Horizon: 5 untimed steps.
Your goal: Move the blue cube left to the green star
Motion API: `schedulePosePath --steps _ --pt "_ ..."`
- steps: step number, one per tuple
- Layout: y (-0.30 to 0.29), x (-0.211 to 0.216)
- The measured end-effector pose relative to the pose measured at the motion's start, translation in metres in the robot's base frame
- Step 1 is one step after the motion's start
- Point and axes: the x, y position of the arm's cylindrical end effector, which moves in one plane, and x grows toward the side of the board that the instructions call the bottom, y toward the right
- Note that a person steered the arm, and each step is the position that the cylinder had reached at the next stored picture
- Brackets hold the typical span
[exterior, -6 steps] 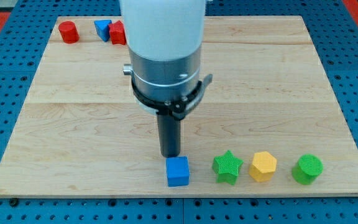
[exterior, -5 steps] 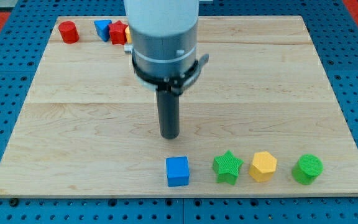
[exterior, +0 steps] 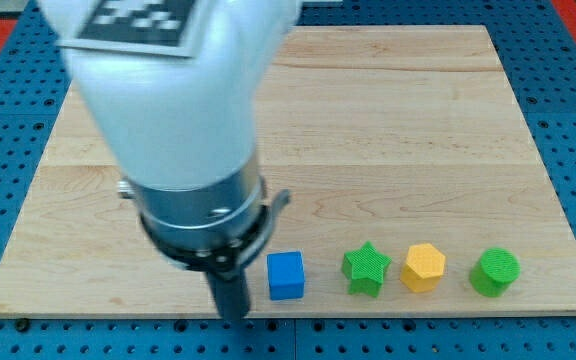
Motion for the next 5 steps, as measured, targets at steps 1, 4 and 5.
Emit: schedulePosePath --steps 1,4,5 --pt "0.001 0.000" --pt "0.013 -0.027" --pt "0.028 -0.031"
